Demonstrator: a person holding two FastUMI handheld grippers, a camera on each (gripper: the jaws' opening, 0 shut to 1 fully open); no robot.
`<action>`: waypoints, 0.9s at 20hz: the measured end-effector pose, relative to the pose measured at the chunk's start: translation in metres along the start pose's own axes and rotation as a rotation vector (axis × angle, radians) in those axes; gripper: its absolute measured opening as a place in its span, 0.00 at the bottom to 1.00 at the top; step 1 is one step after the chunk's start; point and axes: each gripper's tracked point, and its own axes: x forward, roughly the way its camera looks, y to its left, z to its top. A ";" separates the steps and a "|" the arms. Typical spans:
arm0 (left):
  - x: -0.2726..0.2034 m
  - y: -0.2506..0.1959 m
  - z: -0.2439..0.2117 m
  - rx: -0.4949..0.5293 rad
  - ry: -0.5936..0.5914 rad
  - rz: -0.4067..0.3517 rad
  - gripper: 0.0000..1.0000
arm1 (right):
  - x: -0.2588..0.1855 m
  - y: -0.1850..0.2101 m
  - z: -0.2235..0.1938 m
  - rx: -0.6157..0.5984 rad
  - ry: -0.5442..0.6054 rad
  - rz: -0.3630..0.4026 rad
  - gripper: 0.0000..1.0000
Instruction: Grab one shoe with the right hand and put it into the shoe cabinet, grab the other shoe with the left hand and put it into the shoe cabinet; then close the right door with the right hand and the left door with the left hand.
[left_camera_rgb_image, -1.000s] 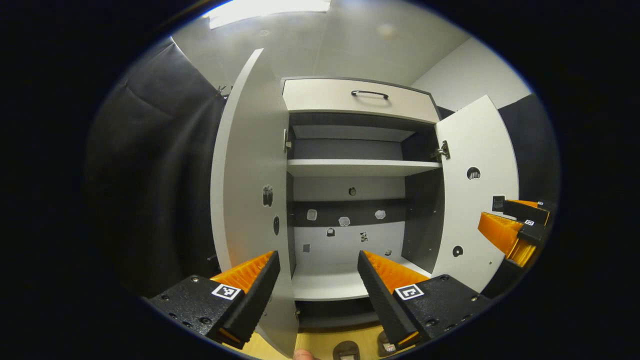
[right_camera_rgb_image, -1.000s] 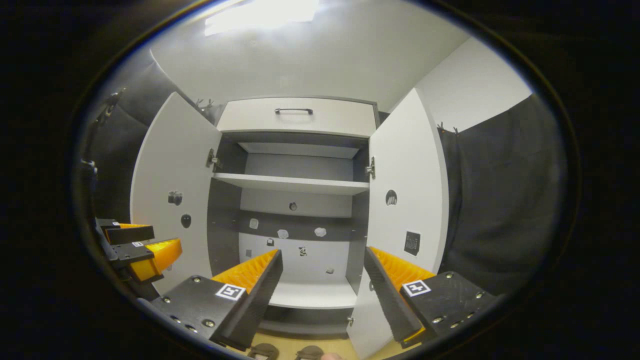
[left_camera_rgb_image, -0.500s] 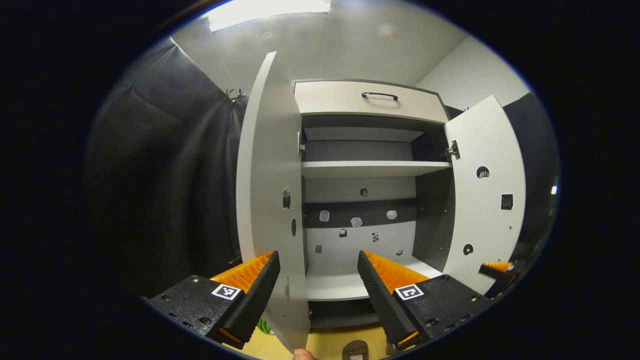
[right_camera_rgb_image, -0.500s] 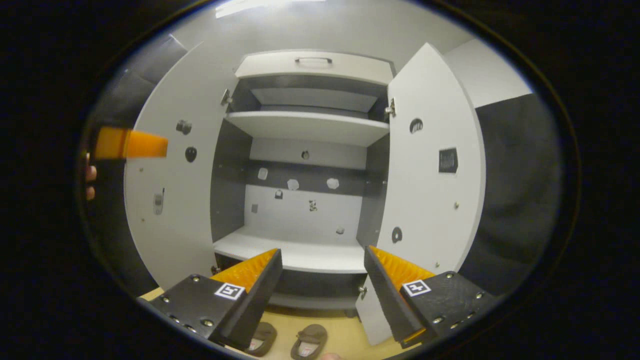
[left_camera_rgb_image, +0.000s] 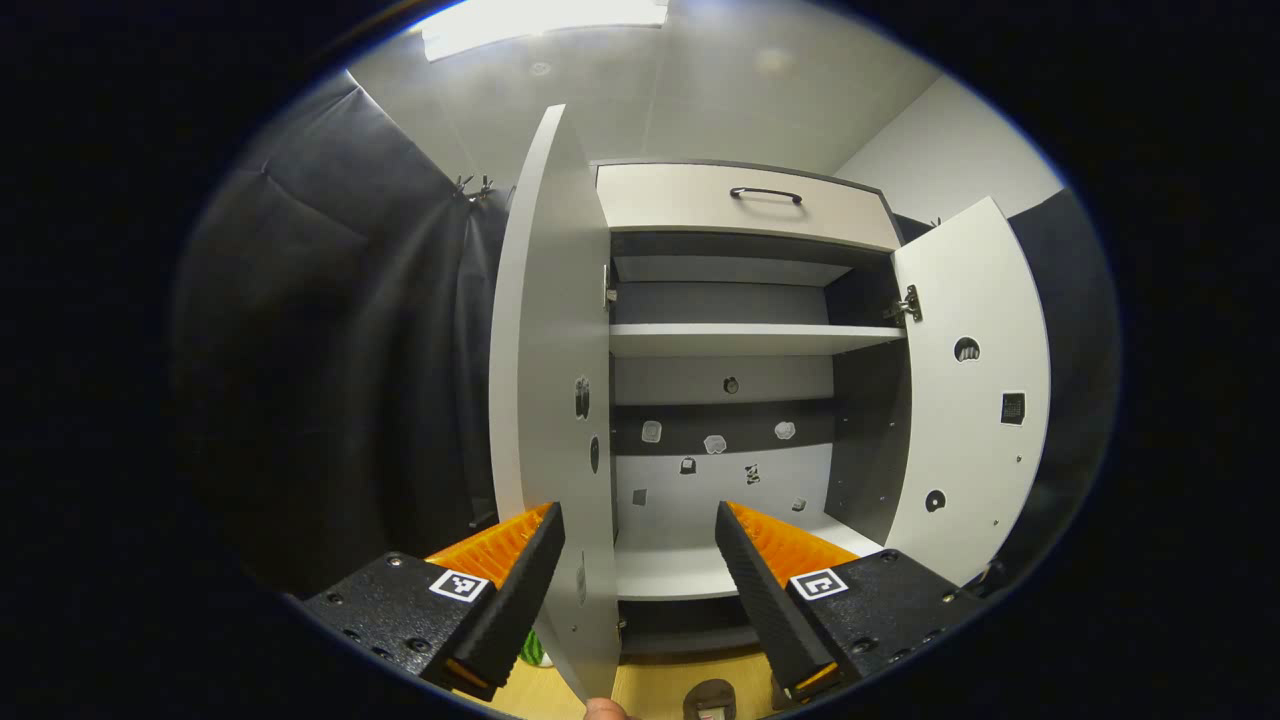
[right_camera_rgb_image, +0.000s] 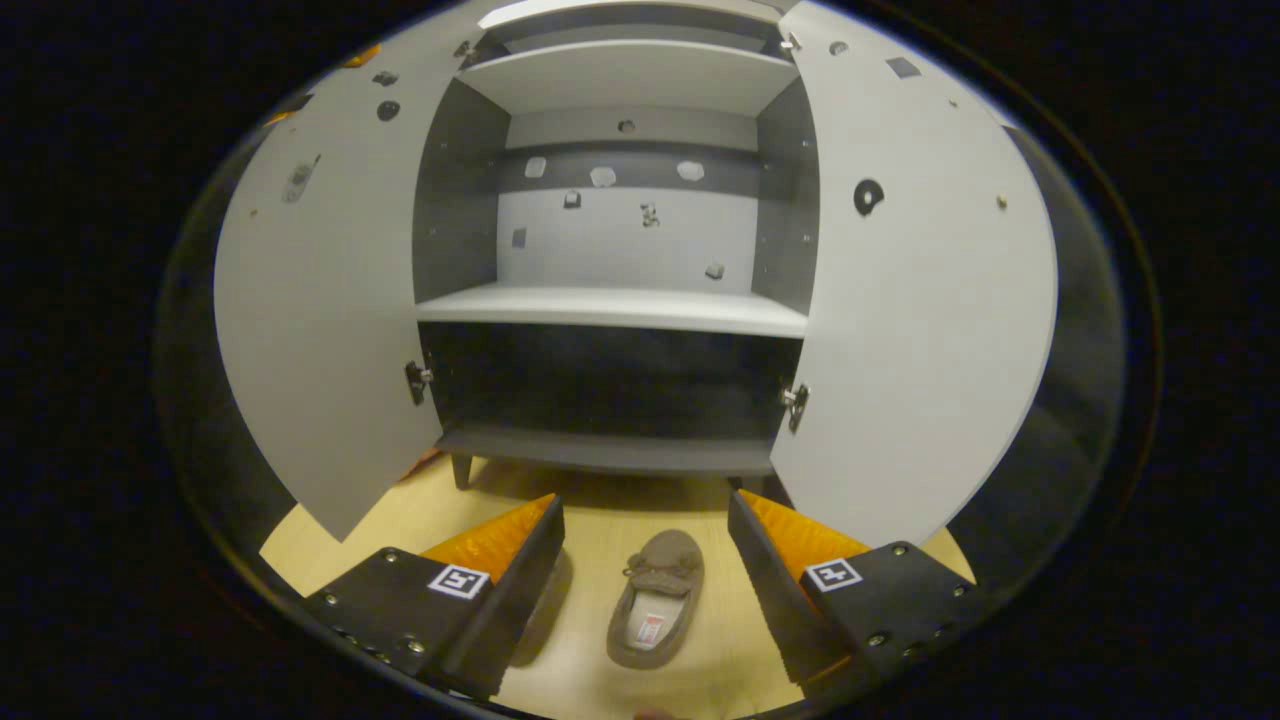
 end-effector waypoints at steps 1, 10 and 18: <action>0.000 0.000 0.000 0.000 0.000 0.001 0.94 | 0.009 0.001 -0.018 0.011 0.044 0.006 0.95; 0.000 0.000 0.001 -0.013 0.001 -0.006 0.94 | 0.055 0.014 -0.117 0.072 0.310 0.042 1.00; 0.000 0.000 -0.001 0.001 0.003 -0.001 0.94 | 0.099 0.021 -0.149 0.071 0.417 0.045 0.92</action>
